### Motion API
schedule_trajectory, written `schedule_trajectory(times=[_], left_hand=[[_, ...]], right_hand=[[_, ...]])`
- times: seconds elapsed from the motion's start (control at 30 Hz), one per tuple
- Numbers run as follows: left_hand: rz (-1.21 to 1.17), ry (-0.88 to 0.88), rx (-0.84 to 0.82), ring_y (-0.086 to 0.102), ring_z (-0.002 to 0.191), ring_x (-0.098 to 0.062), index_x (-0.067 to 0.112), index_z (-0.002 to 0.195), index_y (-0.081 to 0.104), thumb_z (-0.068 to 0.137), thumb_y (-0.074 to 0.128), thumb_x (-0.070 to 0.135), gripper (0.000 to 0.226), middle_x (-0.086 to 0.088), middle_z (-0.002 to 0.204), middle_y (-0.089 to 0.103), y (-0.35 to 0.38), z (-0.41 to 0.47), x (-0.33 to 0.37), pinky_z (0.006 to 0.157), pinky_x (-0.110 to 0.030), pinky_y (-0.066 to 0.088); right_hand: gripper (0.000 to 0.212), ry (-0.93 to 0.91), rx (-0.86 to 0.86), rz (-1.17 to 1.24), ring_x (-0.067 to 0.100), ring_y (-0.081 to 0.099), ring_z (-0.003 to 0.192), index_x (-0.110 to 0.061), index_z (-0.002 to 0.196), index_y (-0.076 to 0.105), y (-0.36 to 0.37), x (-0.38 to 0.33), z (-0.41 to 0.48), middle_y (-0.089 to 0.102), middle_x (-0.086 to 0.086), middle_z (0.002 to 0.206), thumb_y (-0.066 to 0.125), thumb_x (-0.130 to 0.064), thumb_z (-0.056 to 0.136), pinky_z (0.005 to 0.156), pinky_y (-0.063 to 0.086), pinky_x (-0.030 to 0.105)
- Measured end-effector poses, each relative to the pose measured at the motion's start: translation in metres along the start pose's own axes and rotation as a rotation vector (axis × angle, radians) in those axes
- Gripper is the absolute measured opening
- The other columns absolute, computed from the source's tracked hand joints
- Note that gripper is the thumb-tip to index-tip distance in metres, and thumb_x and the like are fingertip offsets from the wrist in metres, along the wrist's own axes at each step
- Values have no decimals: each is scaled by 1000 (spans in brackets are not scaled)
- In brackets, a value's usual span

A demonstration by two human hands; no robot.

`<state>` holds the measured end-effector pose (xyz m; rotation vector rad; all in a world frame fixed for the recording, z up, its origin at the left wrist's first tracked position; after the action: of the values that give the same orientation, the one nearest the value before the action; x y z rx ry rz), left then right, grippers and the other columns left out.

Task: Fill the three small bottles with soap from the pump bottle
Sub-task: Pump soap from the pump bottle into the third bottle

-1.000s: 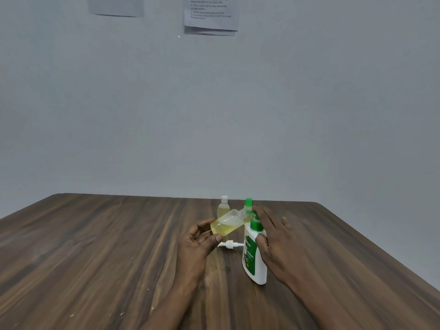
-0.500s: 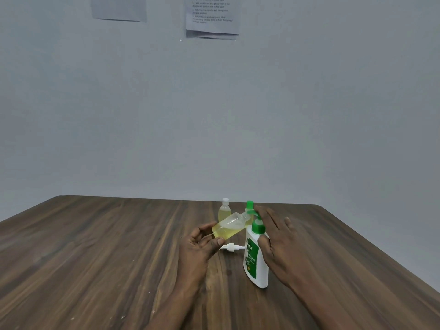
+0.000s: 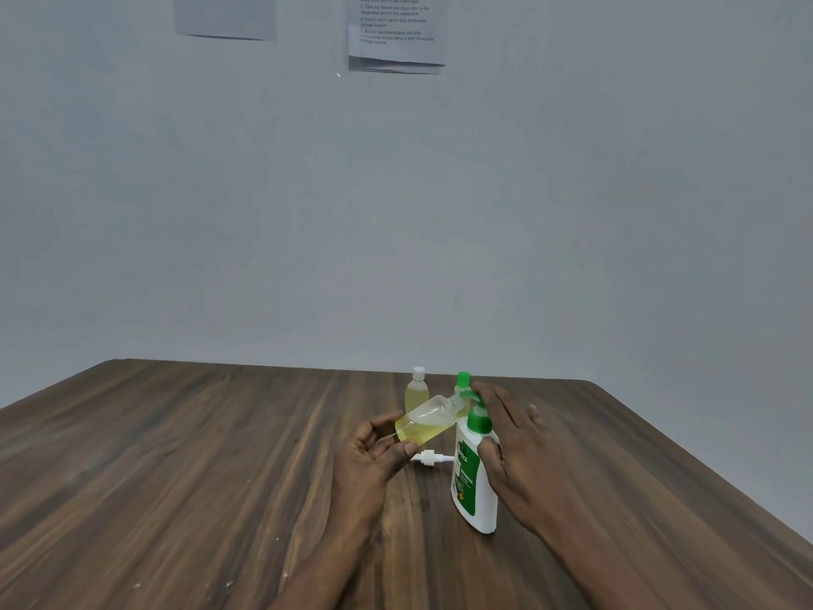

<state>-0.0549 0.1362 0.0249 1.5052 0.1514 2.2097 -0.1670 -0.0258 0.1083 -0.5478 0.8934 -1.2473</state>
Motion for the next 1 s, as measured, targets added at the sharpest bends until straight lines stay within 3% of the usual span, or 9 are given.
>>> schedule_trajectory(times=[0.3, 1.0], left_hand=[[6, 5, -2, 75, 91, -10, 9, 110, 70, 79, 75, -12, 38, 2, 99, 79, 1, -1, 5, 68, -20, 58], [9, -5, 10, 75, 94, -14, 9, 113, 70, 78, 76, -9, 39, 2, 101, 79, 0, -2, 4, 69, -20, 58]], right_hand=[[59, -17, -14, -22, 2, 31, 133, -30, 146, 24, 5, 1, -1, 27, -19, 148, 42, -20, 91, 118, 15, 35], [59, -2, -20, -48, 3, 33, 131, -30, 145, 25, 6, 1, -2, 29, -18, 148, 41, -17, 89, 117, 16, 34]])
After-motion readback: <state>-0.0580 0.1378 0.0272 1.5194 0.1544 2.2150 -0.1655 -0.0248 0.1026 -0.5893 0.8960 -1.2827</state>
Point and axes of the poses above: each hand's wrist, its own z-axis towards the middle knuckle, its own y-axis out of the palm, x = y × z, the point moved 8 cm from there along z, towards the middle knuckle
